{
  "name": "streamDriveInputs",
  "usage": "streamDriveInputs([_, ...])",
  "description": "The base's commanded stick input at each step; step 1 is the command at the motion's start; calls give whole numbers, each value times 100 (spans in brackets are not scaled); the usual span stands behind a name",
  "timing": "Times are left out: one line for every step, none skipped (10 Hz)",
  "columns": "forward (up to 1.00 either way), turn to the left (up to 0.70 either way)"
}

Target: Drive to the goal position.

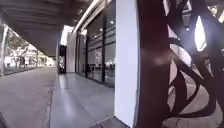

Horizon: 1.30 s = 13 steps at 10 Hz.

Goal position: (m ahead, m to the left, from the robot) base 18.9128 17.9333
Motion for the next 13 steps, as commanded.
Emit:
streamDriveInputs([-70, 0])
streamDriveInputs([-70, 0])
streamDriveInputs([-70, 0])
streamDriveInputs([-70, 0])
streamDriveInputs([-70, 0])
streamDriveInputs([-70, 0])
streamDriveInputs([-70, 0])
streamDriveInputs([-70, 0])
streamDriveInputs([-70, 0])
streamDriveInputs([-70, 0])
streamDriveInputs([-70, 0])
streamDriveInputs([-70, 0])
streamDriveInputs([-70, 0])
